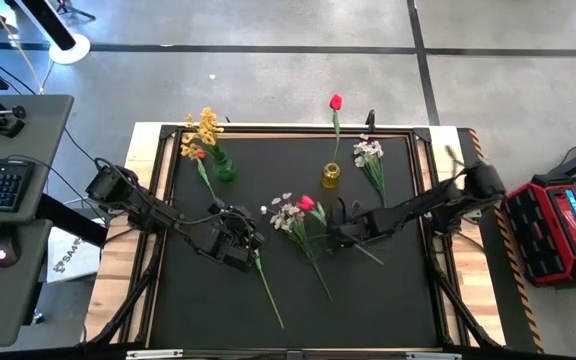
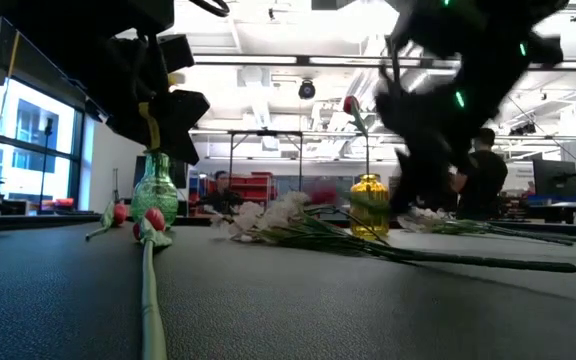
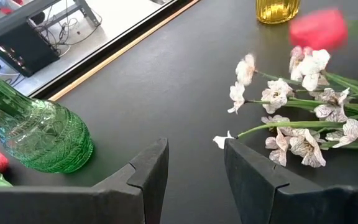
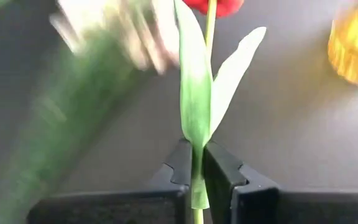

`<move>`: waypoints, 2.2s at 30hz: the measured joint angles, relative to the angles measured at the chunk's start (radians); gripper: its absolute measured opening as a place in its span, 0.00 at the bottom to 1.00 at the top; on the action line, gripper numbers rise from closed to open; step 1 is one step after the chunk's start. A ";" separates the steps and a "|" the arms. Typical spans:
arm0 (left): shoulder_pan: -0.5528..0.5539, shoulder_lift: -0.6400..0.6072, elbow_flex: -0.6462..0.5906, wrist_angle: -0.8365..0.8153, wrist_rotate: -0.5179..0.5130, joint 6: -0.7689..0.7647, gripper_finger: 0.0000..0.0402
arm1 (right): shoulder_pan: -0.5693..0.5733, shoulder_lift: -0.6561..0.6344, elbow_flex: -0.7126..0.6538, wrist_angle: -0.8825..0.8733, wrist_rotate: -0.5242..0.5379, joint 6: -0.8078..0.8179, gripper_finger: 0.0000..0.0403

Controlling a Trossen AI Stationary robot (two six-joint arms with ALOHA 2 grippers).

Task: Sort flowers into vase by color
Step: Put the top right red flower into the yellow vase

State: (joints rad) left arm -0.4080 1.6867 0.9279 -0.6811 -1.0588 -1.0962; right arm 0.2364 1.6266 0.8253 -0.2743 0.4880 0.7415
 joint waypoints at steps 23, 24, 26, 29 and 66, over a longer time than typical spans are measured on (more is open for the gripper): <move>-0.018 0.000 0.000 0.115 -0.061 0.083 0.35 | -0.215 -0.427 -0.594 1.769 -0.142 -0.890 0.00; -0.018 0.000 0.000 0.127 -0.060 0.097 0.35 | -0.238 -0.427 -0.579 1.778 -0.171 -0.902 0.00; -0.018 0.000 0.000 0.152 -0.061 0.126 0.35 | -0.290 -0.427 -0.546 1.773 -0.228 -0.906 0.00; -0.017 0.000 0.000 0.190 -0.061 0.170 0.35 | -0.378 -0.404 -0.477 1.740 -0.304 -0.878 0.00; -0.020 0.000 0.000 0.238 -0.028 0.210 0.35 | -0.583 -0.257 -0.316 1.526 -0.313 -0.847 0.00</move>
State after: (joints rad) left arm -0.4282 1.6867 0.9279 -0.4431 -1.0866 -0.8864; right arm -0.3467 1.3693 0.5095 1.2513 0.1753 -0.1060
